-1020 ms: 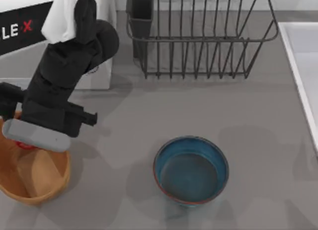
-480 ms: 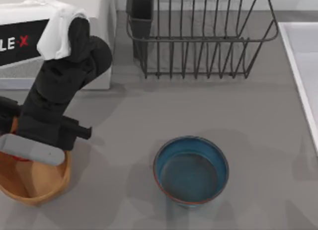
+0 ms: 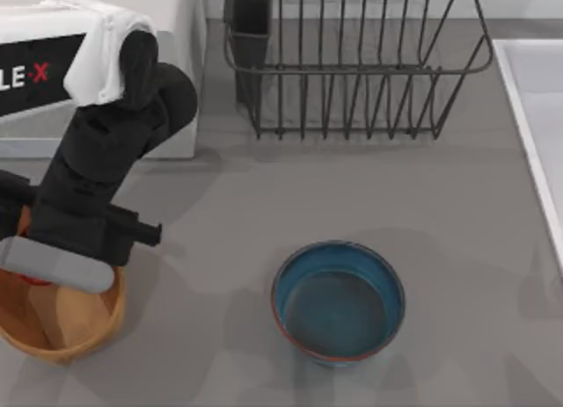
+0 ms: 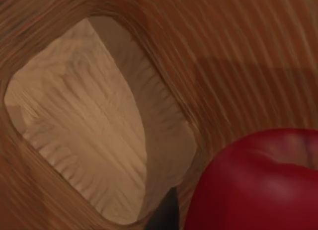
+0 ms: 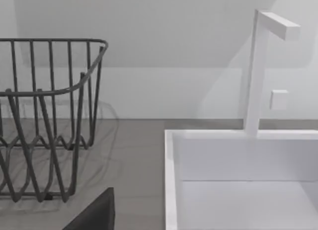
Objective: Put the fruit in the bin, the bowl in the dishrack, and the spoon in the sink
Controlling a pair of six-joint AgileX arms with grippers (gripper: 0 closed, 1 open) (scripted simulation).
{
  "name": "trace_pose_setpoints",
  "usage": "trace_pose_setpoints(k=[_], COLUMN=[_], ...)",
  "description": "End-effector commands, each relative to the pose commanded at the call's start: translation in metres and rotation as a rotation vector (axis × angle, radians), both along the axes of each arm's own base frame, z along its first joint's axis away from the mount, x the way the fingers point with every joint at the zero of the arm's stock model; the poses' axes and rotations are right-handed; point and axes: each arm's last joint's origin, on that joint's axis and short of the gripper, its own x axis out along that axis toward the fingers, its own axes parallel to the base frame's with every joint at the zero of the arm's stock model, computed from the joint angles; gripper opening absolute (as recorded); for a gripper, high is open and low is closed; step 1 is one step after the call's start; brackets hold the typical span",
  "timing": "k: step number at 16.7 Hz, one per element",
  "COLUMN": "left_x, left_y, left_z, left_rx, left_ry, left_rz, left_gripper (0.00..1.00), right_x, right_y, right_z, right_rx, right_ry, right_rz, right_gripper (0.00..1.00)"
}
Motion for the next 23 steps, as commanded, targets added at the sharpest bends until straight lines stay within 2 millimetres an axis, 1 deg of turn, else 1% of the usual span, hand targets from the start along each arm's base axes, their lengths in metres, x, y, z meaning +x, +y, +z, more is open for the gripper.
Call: trace_pose_setpoints(k=[4,5,14,16,18,20,23], left_x=[0.0,0.0,0.0,-0.003,-0.009,-0.018,-0.04], left_y=[0.0,0.0,0.0,0.002,0.008,0.018,0.036], left_z=[0.0,0.0,0.0,0.002,0.007,0.015,0.031], left_rx=[0.0,0.0,0.003,-0.007,-0.032,-0.076,-0.184], left_ry=[0.0,0.0,-0.001,-0.035,-0.116,-0.242,-0.495], left_rz=[0.0,0.0,0.0,0.032,0.109,0.231,0.504], left_gripper=[0.98,1.0,1.0,1.0,1.0,1.0,1.0], right_x=[0.0,0.0,0.0,0.0,0.0,0.0,0.0], right_y=[0.0,0.0,0.0,0.0,0.0,0.0,0.0], right_z=[0.0,0.0,0.0,0.0,0.0,0.0,0.0], right_rx=[0.0,0.0,0.0,0.0,0.0,0.0,0.0], right_ry=[0.0,0.0,0.0,0.0,0.0,0.0,0.0], right_rz=[0.0,0.0,0.0,0.0,0.0,0.0,0.0], right_gripper=[1.0,1.0,1.0,1.0,1.0,1.0,1.0])
